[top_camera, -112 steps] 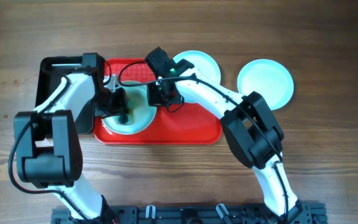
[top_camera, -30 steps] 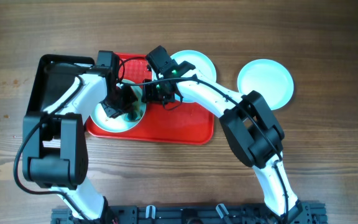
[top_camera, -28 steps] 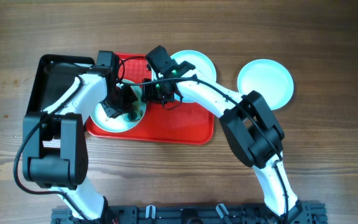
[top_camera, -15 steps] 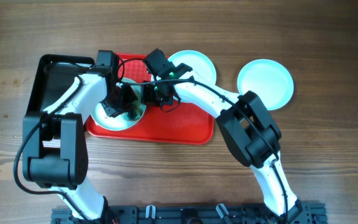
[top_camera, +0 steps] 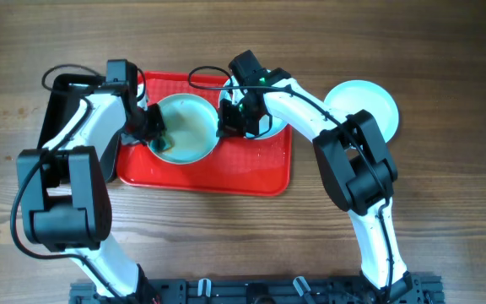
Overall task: Clean dirty plates on tray and stack at the side
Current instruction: 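Scrub the second plate with the sponge in the left gripper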
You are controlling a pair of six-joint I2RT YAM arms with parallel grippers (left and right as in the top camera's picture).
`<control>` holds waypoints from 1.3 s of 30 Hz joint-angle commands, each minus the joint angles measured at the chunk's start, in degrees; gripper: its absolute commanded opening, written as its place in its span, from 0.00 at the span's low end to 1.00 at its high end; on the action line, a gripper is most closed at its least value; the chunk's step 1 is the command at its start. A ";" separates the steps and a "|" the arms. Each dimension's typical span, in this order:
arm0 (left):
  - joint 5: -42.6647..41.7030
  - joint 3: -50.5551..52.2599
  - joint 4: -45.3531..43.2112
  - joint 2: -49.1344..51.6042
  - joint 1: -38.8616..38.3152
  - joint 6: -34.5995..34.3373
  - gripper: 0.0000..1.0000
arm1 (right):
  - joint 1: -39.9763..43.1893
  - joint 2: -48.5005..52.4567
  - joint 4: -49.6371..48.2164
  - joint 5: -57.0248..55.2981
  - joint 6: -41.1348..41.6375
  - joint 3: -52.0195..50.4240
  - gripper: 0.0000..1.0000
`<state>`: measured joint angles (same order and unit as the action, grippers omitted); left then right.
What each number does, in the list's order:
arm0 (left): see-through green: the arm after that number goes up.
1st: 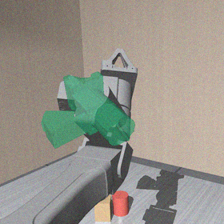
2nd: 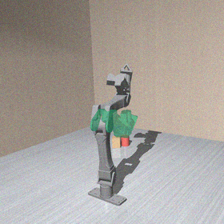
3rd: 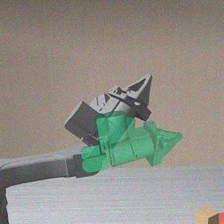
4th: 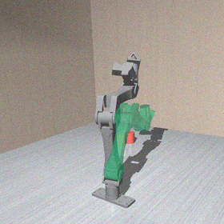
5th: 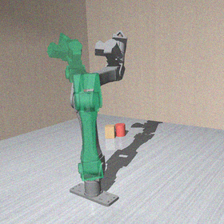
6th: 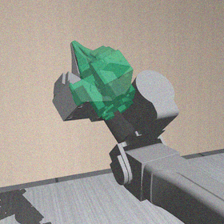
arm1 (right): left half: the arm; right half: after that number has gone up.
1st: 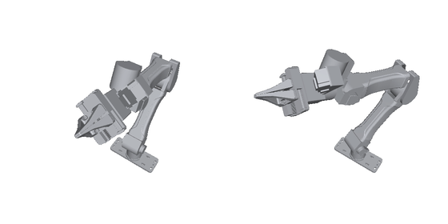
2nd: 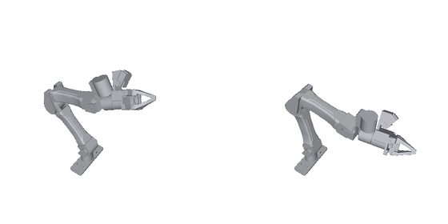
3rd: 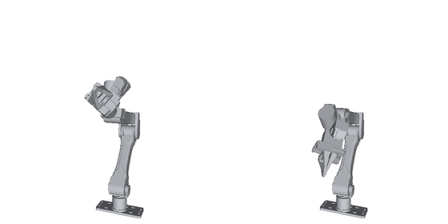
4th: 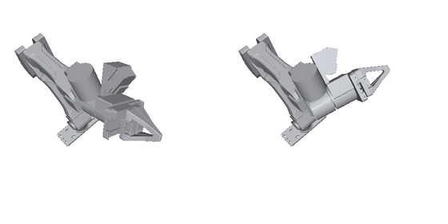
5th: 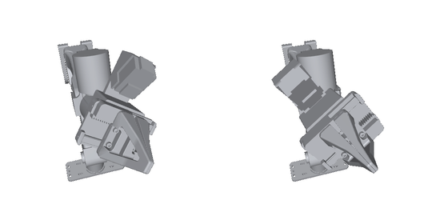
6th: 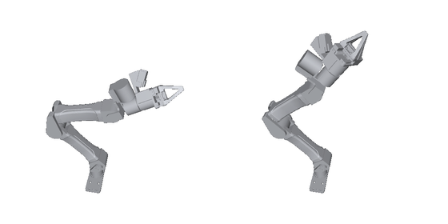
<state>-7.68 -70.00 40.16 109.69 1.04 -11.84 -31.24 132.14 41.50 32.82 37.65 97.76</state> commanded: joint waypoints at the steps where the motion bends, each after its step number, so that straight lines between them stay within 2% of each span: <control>1: 6.40 0.13 -8.09 1.97 0.46 5.46 0.04 | 0.90 2.67 0.81 -3.56 -1.92 -1.03 0.04; 4: 4.59 0.13 -17.05 2.62 -1.97 7.43 0.04 | 0.87 2.67 0.98 -2.91 -2.95 -1.03 0.04; 8: 1.73 0.35 -23.19 4.55 -4.63 8.83 0.04 | 0.31 2.67 0.55 -3.15 -3.17 -1.03 0.04; 12: -0.44 0.35 -25.88 5.99 -6.10 7.80 0.04 | -1.11 2.67 -0.28 -3.13 -4.68 -1.03 0.04; 14: -1.49 0.35 -27.32 5.99 -6.12 5.16 0.04 | -1.60 2.67 -0.33 -2.69 -5.16 -1.03 0.04; 19: -11.06 0.35 -31.65 6.08 -6.45 4.90 0.04 | -1.75 2.67 -0.39 -2.01 -6.03 -1.03 0.04; 25: -11.13 0.35 -32.89 8.11 -9.11 1.01 0.04 | -1.79 2.67 -0.46 -1.44 -6.21 -1.03 0.04; 27: -10.40 0.35 -31.98 8.33 -8.96 -3.98 0.04 | -1.79 2.67 -0.46 -1.46 -6.21 -1.03 0.04; 30: -8.37 0.35 -31.58 8.33 -7.19 -17.29 0.04 | -1.79 2.67 -0.57 -1.42 -6.21 -1.03 0.04; 31: -2.73 0.35 -30.53 8.33 -6.54 -24.17 0.04 | -1.79 2.67 -0.68 -1.42 -6.19 -1.03 0.04; 35: 18.18 0.35 -23.19 8.33 -6.45 -41.59 0.04 | -1.79 2.67 -0.59 -1.42 -6.21 -1.03 0.05; 39: 20.35 0.35 -10.71 8.33 -6.43 -60.13 0.04 | -1.79 2.67 -0.76 -1.44 -6.19 -1.03 0.04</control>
<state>0.71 -72.29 22.11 113.91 -6.76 -53.52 -32.32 132.14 39.13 32.80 33.01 97.76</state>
